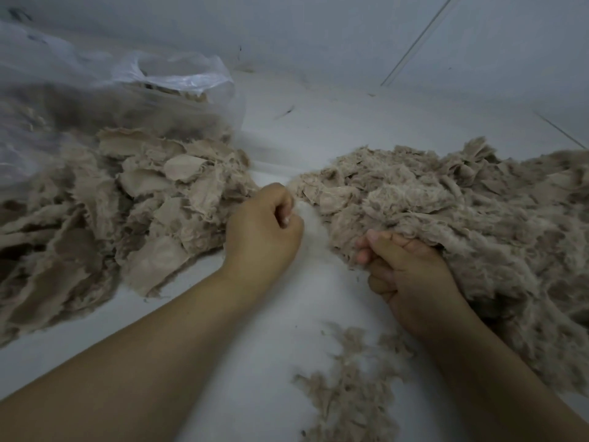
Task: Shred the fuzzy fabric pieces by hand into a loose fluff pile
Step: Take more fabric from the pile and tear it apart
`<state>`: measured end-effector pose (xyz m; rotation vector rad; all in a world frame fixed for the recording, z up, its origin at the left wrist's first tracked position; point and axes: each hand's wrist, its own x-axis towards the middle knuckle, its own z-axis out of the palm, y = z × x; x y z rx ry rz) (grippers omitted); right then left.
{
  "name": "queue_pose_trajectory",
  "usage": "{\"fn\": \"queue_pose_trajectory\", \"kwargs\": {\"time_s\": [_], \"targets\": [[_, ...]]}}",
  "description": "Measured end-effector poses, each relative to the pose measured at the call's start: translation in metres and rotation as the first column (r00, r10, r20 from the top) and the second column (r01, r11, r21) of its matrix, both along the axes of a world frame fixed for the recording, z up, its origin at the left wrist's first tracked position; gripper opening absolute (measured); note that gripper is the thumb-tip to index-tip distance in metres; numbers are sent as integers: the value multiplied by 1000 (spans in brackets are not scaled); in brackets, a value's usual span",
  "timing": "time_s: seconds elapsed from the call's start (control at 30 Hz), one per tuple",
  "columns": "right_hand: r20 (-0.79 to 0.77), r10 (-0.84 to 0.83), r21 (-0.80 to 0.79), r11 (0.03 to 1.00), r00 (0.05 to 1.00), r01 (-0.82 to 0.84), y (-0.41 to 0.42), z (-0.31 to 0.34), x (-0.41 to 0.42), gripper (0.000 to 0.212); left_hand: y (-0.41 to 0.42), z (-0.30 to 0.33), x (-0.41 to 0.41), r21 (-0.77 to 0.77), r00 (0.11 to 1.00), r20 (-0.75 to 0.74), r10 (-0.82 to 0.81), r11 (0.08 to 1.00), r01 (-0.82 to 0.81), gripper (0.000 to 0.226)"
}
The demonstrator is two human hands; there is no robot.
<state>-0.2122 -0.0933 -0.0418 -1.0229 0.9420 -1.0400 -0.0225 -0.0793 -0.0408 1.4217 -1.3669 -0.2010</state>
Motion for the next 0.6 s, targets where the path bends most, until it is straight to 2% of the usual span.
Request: {"fn": "queue_pose_trajectory", "kwargs": {"time_s": [0.03, 0.1, 0.17, 0.2, 0.23, 0.33, 0.47, 0.53, 0.6], "targets": [[-3, -4, 9, 1000, 1000, 4, 0, 0, 0, 25, -2, -2, 8, 30, 979, 199, 48, 998, -55, 23], [-11, -7, 20, 1000, 1000, 7, 1, 2, 1, 26, -6, -6, 14, 115, 863, 505, -15, 992, -49, 24], [-14, -8, 21, 1000, 1000, 8, 2, 2, 1, 26, -9, -10, 11, 202, 728, 676, -111, 979, -38, 32], [-14, -9, 21, 1000, 1000, 9, 3, 2, 2, 26, -9, -10, 10, 208, 673, 732, -105, 975, -74, 32], [-14, -7, 21, 1000, 1000, 8, 3, 3, 2, 25, -9, -9, 11, 208, 647, 759, -77, 969, -129, 31], [-12, -1, 20, 1000, 1000, 1, 4, 4, 1, 24, -6, -4, 24, 211, 641, 767, 33, 930, -300, 22], [-12, 5, 20, 1000, 1000, -5, 4, 6, 1, 26, 1, 8, 41, 260, 637, 766, 85, 865, -428, 7], [-7, 5, 26, 1000, 1000, -5, 4, 6, 1, 26, 5, 7, 42, 291, 544, 838, 28, 822, -490, 15], [1, 6, 28, 1000, 1000, -6, 4, 6, 1, 26, 9, 4, 35, 256, 454, 891, -14, 841, -477, 22]]}}
